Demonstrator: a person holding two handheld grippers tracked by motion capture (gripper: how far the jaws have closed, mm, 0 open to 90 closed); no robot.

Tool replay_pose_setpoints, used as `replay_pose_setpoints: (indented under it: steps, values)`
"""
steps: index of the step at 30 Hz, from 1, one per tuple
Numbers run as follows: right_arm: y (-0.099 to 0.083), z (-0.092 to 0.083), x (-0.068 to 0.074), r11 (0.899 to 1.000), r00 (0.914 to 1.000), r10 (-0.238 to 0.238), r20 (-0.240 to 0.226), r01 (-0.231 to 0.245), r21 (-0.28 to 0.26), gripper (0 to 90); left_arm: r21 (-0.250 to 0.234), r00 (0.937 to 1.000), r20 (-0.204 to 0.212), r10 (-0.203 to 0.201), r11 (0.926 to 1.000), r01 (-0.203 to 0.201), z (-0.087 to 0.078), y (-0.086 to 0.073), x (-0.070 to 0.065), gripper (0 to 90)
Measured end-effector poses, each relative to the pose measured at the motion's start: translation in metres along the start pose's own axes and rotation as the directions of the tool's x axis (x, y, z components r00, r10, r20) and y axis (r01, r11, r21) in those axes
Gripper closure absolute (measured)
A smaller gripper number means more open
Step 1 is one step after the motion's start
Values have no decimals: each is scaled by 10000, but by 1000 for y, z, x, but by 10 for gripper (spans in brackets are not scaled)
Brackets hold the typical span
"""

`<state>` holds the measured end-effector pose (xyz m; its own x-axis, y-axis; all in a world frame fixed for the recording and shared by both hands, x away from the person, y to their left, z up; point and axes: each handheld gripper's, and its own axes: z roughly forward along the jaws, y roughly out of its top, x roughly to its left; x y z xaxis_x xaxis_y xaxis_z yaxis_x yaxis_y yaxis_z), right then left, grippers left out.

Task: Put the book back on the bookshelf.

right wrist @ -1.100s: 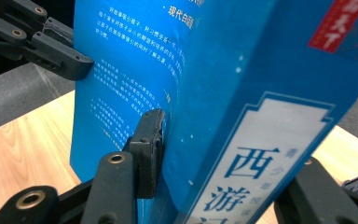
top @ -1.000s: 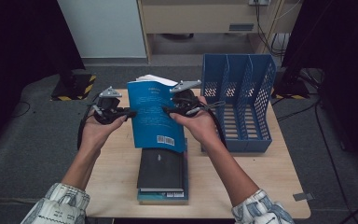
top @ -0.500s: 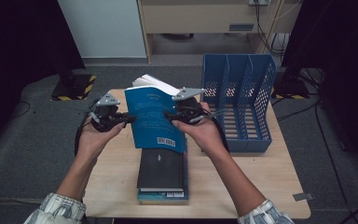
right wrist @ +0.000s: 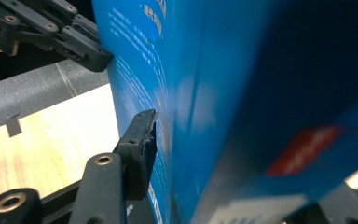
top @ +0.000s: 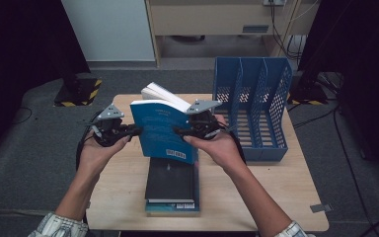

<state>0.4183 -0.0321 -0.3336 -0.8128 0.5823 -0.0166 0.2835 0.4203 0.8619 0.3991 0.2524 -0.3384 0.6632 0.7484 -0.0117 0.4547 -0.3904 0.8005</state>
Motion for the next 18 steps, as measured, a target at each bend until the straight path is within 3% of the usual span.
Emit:
replay_pose_setpoints:
  steps: [7,12,18]
  values:
    - [11,-7,6,9982,9976,-231,-648,194,-568,480,-19,10000,-68,-3,10000,3,2,-1,0,769]
    - [14,-6,8,9980,9967,-294,-758,251,-572,480,-40,10000,-75,-44,10000,44,2,-2,2,775]
    - [13,-6,6,9980,9963,-223,-832,172,-615,557,-45,9999,-126,-40,10000,39,3,-2,2,775]
